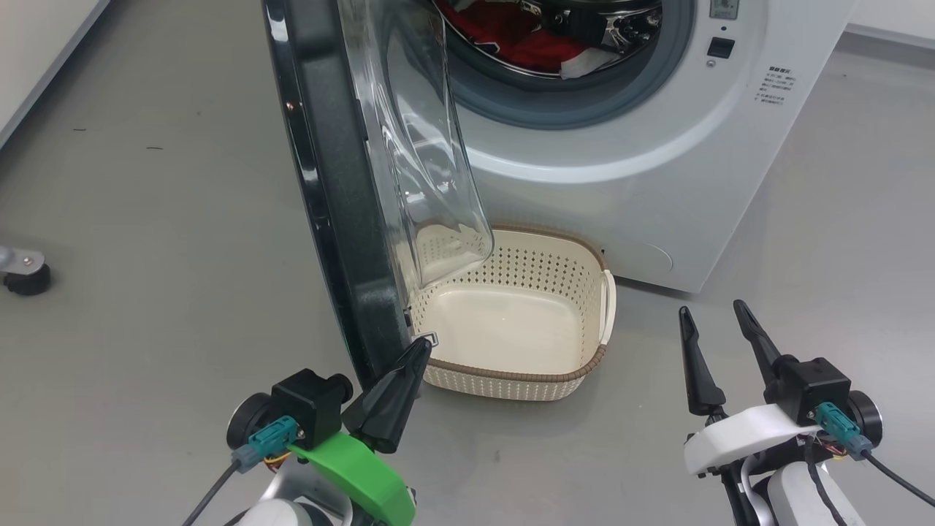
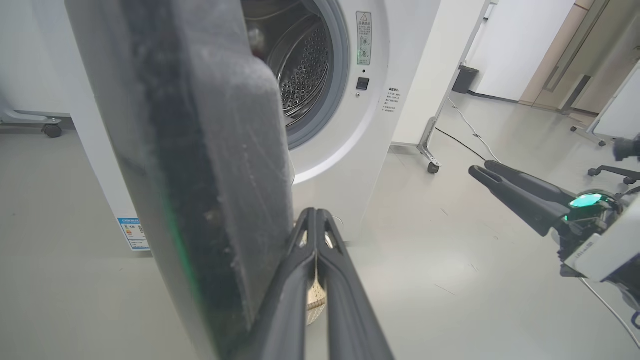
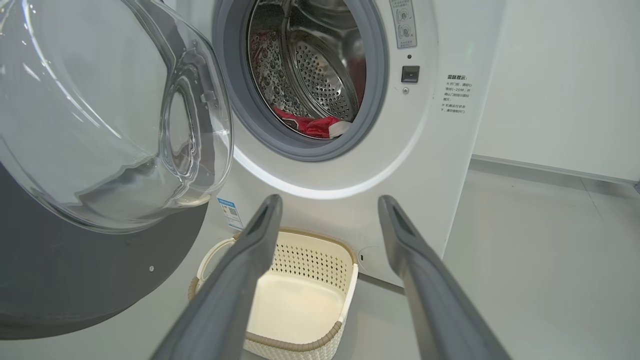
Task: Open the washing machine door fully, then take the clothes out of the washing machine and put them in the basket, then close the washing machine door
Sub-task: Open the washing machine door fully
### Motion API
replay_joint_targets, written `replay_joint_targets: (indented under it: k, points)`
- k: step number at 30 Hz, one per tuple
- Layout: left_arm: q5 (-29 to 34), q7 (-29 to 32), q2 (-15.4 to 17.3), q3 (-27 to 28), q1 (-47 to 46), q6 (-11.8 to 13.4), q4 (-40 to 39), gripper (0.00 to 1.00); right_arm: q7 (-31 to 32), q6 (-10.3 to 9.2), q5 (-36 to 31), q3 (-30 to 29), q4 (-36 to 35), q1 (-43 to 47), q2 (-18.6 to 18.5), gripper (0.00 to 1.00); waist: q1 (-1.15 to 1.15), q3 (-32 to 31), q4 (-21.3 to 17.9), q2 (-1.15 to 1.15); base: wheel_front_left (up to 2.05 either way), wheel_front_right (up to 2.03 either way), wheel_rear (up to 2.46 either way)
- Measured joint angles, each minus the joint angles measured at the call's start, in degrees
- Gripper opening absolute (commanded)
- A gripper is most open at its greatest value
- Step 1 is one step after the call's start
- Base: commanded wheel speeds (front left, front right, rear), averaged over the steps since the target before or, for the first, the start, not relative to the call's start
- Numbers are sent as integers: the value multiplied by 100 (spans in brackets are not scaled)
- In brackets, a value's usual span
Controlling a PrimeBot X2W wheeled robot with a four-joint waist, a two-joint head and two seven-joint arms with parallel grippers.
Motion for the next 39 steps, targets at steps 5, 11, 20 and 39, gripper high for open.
replay_joint_targets:
  k: [5, 11, 20, 39]
  points:
    - [11, -68, 2, 75, 0, 66, 49, 0, 0, 32, 0, -19, 0, -4, 7, 100, 0, 16, 15, 0, 0, 0, 0]
    - [43, -126, 12, 105, 1, 97, 118, 0, 0, 78, 1, -69, 1, -9, 19, 100, 0, 14, 48, 0, 0, 0, 0]
    - [116, -230, 93, 247, 21, 214, 210, 0, 0, 125, 1, -77, 33, -8, 26, 100, 0, -12, 84, 0, 0, 0, 0]
    - [-2, -608, 172, 1069, 172, 716, 446, 0, 0, 133, 0, -92, 35, 0, 56, 100, 0, -66, 149, 0, 0, 0, 0]
